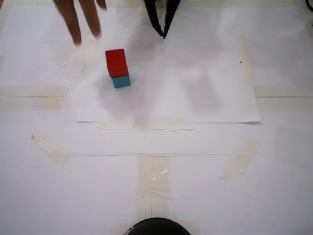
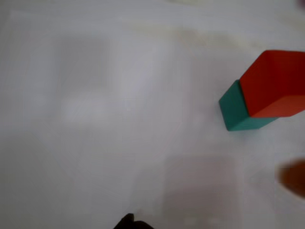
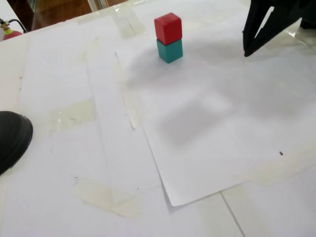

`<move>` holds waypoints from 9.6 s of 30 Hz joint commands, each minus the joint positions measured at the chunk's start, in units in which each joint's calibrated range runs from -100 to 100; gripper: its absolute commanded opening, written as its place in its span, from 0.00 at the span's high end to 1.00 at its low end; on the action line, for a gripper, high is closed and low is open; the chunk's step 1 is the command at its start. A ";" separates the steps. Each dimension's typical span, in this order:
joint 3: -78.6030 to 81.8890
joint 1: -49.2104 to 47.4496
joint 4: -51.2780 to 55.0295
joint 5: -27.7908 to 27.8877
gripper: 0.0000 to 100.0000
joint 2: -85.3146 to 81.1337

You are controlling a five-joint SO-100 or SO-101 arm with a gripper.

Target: Put the red cube on the top of the blue cube.

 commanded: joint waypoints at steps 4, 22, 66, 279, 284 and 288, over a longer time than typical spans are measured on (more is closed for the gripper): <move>0.18 0.23 -1.00 0.29 1.00 -0.11; 1.08 2.35 -1.73 1.12 1.00 -0.11; 1.26 1.90 -1.73 0.88 1.00 -0.11; -97.15 -16.49 16.29 -4.15 0.88 97.40; -93.70 -15.96 13.68 -4.05 0.88 97.83; -91.06 -15.28 12.78 -3.91 0.88 97.65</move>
